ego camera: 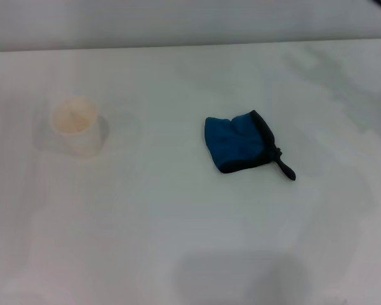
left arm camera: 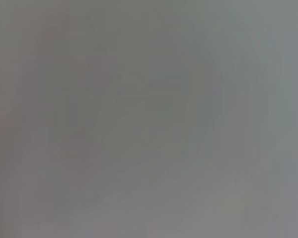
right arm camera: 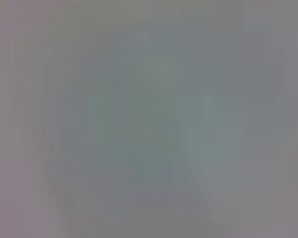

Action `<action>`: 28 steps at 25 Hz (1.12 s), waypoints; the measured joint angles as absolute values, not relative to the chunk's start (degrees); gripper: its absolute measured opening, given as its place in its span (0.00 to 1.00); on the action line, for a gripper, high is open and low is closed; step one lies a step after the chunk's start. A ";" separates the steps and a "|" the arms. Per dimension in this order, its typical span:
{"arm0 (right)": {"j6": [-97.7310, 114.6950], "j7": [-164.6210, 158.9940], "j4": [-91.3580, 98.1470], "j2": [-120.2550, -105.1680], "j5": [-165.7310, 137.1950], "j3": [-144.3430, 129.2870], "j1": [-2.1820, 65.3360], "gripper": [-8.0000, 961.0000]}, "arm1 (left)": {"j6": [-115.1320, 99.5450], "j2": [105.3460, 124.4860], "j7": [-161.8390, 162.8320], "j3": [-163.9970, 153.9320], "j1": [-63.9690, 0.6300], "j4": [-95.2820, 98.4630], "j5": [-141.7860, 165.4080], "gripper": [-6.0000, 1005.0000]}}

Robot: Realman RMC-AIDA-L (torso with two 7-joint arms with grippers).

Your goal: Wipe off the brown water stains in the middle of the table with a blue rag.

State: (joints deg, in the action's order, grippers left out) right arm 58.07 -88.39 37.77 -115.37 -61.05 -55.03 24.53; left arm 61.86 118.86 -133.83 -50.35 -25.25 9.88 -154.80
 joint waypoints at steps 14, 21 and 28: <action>61.92 -26.43 7.92 -116.01 -17.72 -54.45 25.42 0.88 | 62.13 119.39 -138.62 -50.49 -25.58 8.63 -161.99 0.88; 61.77 -24.18 6.20 -116.10 -17.28 -53.95 25.40 0.88 | 61.64 119.33 -144.87 -52.43 -27.62 5.86 -161.40 0.88; 61.59 -24.19 6.06 -116.20 -17.23 -53.93 25.39 0.88 | 61.82 119.34 -145.86 -56.79 -27.40 5.57 -161.28 0.88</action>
State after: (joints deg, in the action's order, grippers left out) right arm 61.59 -24.19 6.06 -116.20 -17.23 -53.93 25.39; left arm 61.82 119.34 -145.86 -56.79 -27.40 5.57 -161.28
